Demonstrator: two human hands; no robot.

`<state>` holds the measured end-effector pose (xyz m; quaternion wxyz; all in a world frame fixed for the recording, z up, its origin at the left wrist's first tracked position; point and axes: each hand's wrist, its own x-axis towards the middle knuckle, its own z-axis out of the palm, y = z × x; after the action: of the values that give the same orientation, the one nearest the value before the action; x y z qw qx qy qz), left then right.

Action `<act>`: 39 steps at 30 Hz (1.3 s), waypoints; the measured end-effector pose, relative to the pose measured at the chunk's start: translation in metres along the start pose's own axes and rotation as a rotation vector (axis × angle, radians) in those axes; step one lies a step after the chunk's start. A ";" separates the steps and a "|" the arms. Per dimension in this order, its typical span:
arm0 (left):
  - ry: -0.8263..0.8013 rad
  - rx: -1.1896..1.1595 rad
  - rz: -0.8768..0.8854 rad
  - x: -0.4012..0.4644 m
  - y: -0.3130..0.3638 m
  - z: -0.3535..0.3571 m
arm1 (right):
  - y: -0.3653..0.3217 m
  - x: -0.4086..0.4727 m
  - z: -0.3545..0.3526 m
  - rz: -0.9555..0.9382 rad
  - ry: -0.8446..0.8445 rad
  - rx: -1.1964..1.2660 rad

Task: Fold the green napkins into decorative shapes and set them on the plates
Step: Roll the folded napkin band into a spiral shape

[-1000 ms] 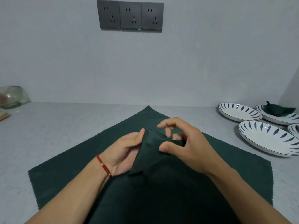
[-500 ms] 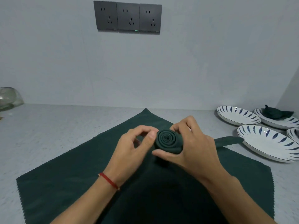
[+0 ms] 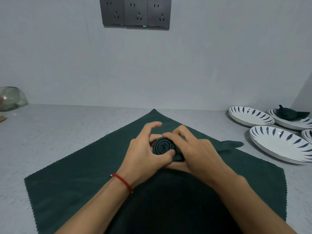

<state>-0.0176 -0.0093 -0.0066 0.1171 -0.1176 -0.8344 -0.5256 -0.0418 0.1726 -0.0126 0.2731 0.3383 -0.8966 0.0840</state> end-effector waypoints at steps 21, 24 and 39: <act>0.029 0.107 -0.042 -0.007 0.006 0.014 | -0.010 0.005 0.006 0.127 0.087 -0.192; -0.037 0.081 -0.042 -0.004 0.004 0.009 | -0.008 -0.001 0.002 0.044 -0.007 -0.118; -0.135 -0.052 -0.099 -0.005 -0.012 0.003 | -0.006 -0.005 -0.002 -0.019 0.000 -0.062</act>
<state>-0.0165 -0.0119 -0.0195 0.0312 -0.1145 -0.8311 -0.5432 -0.0343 0.1717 -0.0132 0.2843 0.3381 -0.8955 0.0538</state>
